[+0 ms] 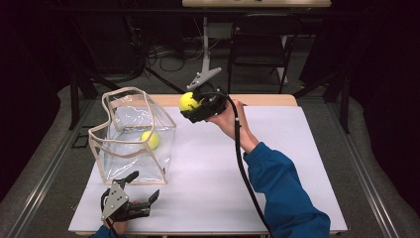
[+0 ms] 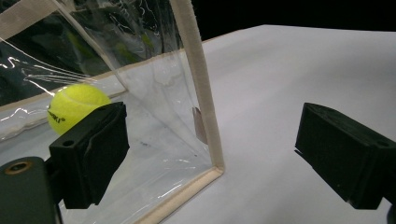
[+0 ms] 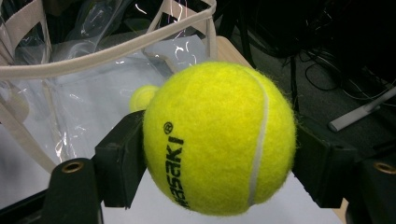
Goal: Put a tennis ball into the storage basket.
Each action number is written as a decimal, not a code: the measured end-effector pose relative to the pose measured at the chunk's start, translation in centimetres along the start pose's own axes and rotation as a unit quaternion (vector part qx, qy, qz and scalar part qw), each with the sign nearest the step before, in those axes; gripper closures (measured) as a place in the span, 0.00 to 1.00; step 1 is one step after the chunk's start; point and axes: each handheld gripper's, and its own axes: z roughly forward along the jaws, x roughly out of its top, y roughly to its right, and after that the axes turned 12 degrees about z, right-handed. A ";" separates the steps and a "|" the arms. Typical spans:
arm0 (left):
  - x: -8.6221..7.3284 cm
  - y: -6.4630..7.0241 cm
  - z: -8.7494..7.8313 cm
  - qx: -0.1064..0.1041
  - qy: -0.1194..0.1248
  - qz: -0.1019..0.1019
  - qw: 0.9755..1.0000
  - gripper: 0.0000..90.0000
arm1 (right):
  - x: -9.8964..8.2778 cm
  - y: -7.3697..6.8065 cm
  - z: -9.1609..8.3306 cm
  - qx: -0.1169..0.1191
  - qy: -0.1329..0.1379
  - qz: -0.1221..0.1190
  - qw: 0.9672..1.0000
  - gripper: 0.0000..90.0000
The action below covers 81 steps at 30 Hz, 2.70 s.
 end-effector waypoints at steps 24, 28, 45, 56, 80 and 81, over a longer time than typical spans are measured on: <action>0.0 0.0 -0.1 -0.001 0.002 0.001 1.000 0.11 | 1.6 -1.4 0.4 0.024 0.020 -0.009 0.999 0.29; 0.0 0.0 -0.1 0.000 0.001 0.001 1.000 0.11 | 1.9 -1.8 0.6 0.029 0.021 -0.012 0.999 0.29; 0.0 0.0 -0.1 0.001 0.002 0.000 1.000 0.11 | 2.8 -3.1 1.6 0.041 0.021 -0.024 0.999 0.29; 0.0 -0.1 -0.1 0.001 0.002 0.000 1.000 0.11 | 3.4 -3.8 2.4 0.047 0.023 -0.031 0.998 0.29; 0.0 -0.1 -0.2 0.000 0.003 -0.004 1.000 0.11 | 4.7 -5.4 3.8 0.054 0.030 -0.047 0.997 0.29; 0.0 -0.1 -0.1 0.000 0.003 -0.003 1.000 0.11 | 4.7 -5.5 3.9 0.055 0.029 -0.048 0.997 0.29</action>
